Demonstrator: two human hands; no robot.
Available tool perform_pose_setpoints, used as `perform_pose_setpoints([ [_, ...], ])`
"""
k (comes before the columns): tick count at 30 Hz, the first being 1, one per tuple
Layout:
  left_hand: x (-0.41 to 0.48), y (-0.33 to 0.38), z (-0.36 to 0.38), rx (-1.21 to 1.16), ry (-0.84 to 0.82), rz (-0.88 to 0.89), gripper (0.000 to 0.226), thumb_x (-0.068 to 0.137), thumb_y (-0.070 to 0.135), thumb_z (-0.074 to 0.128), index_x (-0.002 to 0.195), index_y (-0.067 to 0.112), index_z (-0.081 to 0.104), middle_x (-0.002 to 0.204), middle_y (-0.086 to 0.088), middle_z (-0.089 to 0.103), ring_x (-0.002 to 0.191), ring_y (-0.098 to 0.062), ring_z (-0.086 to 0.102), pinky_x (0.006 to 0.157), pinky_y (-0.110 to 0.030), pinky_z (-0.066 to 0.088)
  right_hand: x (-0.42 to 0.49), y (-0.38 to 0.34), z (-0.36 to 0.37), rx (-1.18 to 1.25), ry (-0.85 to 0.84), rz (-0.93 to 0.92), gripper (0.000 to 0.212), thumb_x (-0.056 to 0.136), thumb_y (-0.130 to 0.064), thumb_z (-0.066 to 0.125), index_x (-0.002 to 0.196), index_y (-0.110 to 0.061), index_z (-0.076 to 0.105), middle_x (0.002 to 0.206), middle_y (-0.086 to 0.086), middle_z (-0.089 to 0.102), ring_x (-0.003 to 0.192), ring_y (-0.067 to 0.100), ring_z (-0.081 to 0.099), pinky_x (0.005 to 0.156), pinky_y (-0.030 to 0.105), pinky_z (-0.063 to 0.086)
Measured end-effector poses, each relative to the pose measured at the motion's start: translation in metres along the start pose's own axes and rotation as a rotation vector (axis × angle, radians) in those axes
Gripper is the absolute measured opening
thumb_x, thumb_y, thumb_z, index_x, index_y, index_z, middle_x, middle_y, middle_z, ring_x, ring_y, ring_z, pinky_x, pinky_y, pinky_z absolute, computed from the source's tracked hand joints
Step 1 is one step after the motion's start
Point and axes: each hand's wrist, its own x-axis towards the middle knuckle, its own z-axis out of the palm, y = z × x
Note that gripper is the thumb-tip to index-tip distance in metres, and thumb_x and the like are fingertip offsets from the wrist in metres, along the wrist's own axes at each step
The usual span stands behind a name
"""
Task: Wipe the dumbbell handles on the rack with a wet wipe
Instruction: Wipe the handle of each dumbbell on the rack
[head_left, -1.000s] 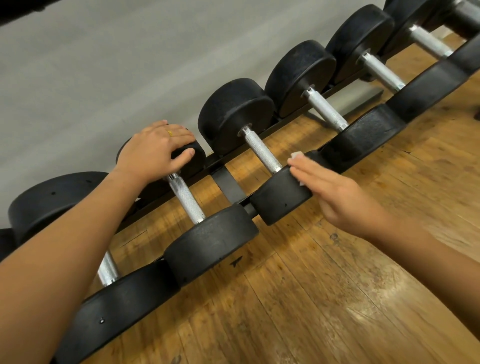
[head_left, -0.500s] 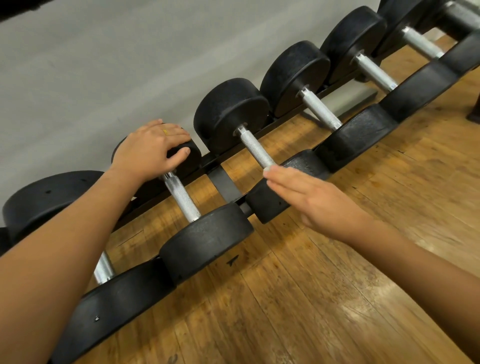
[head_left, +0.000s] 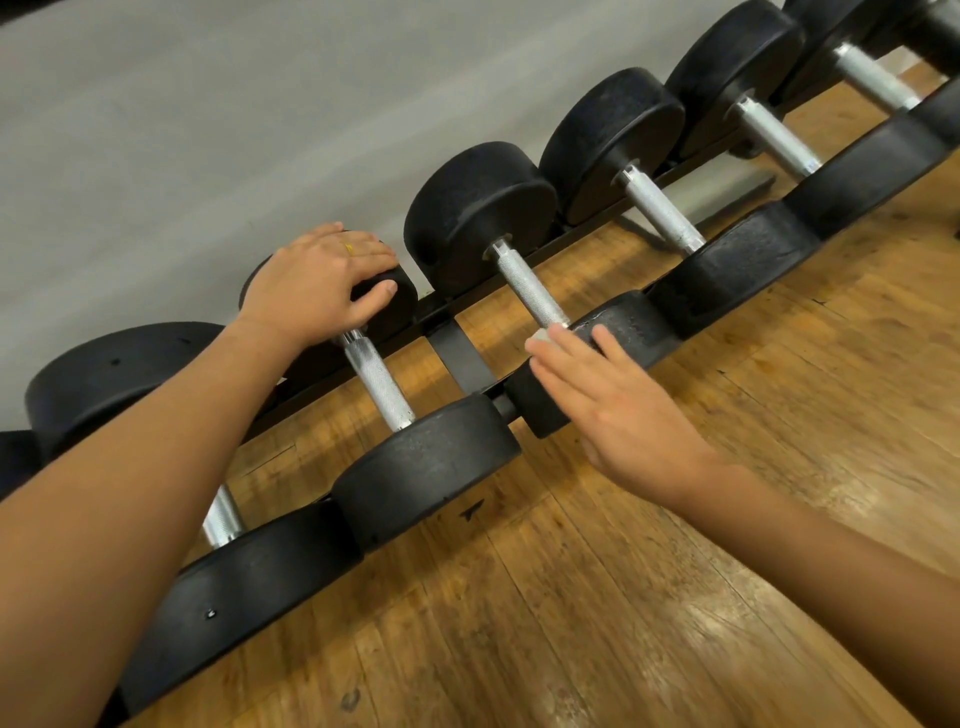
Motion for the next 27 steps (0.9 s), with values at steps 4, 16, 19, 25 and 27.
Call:
perform_pose_setpoints([
  [4,0.000,0.001,-0.002,-0.009,0.017,-0.005,0.040,0.105,0.039,0.052,0.132,0.014,0.069,0.134,-0.008,0.068,0.129,-0.027,0.060,0.118,-0.046,0.034,-0.005,-0.028,0.009,-0.106,-0.077,-0.013,0.068,0.092,-0.016,0.045,0.154,0.005,0.026,0.164,0.021,0.016,0.154,0.035,0.006,0.125,0.051,0.002],
  [16,-0.003,0.004,-0.004,-0.018,0.011,-0.026,0.050,0.103,0.045,0.043,0.132,0.013,0.068,0.136,-0.008,0.067,0.130,-0.028,0.059,0.117,-0.047,0.034,-0.017,-0.062,0.021,-0.317,-0.333,0.030,0.073,0.084,-0.012,-0.014,0.153,0.010,-0.003,0.159,0.031,-0.023,0.147,0.044,-0.026,0.121,0.055,-0.015],
  [19,-0.004,0.004,-0.005,-0.016,0.012,-0.024,0.051,0.101,0.045,0.043,0.132,0.013,0.068,0.134,-0.009,0.068,0.129,-0.028,0.059,0.117,-0.047,0.035,-0.007,-0.064,0.023,-0.345,-0.333,0.053,0.070,0.087,-0.014,-0.008,0.153,0.009,-0.001,0.160,0.029,-0.021,0.148,0.045,-0.023,0.121,0.056,-0.013],
  [25,-0.003,0.003,-0.003,-0.021,0.018,-0.011,0.050,0.102,0.043,0.044,0.132,0.012,0.068,0.134,-0.009,0.068,0.128,-0.028,0.060,0.117,-0.047,0.035,-0.010,-0.055,0.015,-0.311,-0.297,0.078,0.065,0.092,-0.016,0.005,0.153,0.002,-0.008,0.164,0.021,-0.018,0.151,0.037,-0.020,0.120,0.060,-0.012],
  [27,-0.003,0.002,-0.002,-0.019,0.015,-0.010,0.052,0.101,0.045,0.042,0.132,0.012,0.068,0.134,-0.009,0.068,0.129,-0.028,0.060,0.117,-0.047,0.035,-0.009,-0.045,0.007,-0.237,-0.242,0.141,0.074,0.095,-0.022,0.031,0.158,-0.001,-0.001,0.166,0.018,-0.012,0.153,0.034,-0.013,0.122,0.058,-0.008],
])
